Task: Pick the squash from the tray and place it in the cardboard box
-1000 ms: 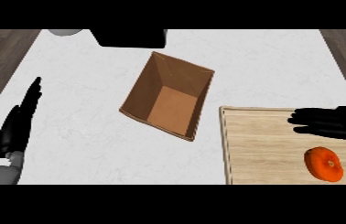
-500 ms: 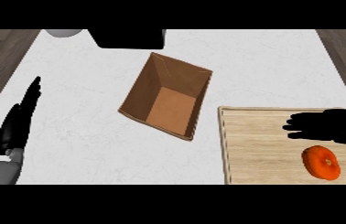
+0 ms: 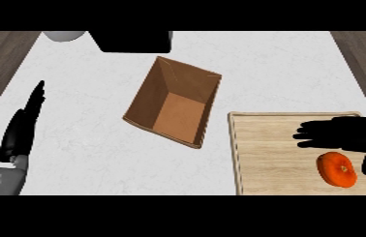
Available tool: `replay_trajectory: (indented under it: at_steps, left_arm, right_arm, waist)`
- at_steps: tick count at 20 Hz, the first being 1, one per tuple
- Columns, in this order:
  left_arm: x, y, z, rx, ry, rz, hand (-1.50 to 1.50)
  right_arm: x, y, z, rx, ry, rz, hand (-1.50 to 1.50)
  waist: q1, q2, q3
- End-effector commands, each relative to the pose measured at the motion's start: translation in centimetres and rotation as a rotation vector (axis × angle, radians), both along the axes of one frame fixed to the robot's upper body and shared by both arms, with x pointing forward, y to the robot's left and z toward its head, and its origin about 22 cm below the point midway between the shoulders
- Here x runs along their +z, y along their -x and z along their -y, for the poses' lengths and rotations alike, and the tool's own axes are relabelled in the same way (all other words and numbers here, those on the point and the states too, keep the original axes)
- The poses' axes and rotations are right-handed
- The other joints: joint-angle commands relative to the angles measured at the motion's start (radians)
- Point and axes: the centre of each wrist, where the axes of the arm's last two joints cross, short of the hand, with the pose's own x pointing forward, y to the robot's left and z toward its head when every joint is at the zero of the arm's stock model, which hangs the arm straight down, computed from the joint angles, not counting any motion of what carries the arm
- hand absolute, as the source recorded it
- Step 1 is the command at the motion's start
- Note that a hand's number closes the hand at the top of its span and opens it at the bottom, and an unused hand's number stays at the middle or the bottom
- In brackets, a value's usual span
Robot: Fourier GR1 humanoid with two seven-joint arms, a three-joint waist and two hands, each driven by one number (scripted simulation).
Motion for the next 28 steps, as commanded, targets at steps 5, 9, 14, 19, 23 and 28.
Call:
replay_trajectory:
  at_steps: [5,9,14,19,23,28]
  left_arm:
    - [0.0,0.2,-0.5,0.015,0.002,-0.026,0.00]
    - [0.3,0.2,-1.6,0.011,0.006,-0.006,0.00]
    - [0.2,-0.2,0.2,0.024,0.003,-0.001,0.00]
    - [0.3,0.0,-0.5,0.016,-0.009,0.003,0.00]
    - [0.6,1.1,-0.3,0.020,0.002,0.011,0.00]
    - [-0.2,0.3,0.1,0.035,0.000,-0.017,0.00]
  right_arm:
    - [0.1,-0.1,-0.5,0.183,-0.126,-0.133,-1.50]
    - [-0.4,1.3,-0.4,0.234,-0.144,-0.143,-1.50]
    - [0.1,1.6,0.4,0.230,-0.111,-0.136,-1.50]
    - [-1.2,3.0,0.6,0.186,-0.023,-0.077,-1.50]
    - [-0.6,1.9,-0.9,0.162,0.015,-0.075,-1.50]
    - [-4.7,3.4,-2.4,0.166,-0.137,0.042,1.50]
  waist:
    - [-0.006,-0.004,-0.001]
    - [-0.011,-0.004,-0.001]
    - [-0.010,-0.004,0.000]
    - [-0.017,-0.006,-0.001]
    - [-0.013,-0.007,-0.001]
    - [-0.021,-0.005,0.000]
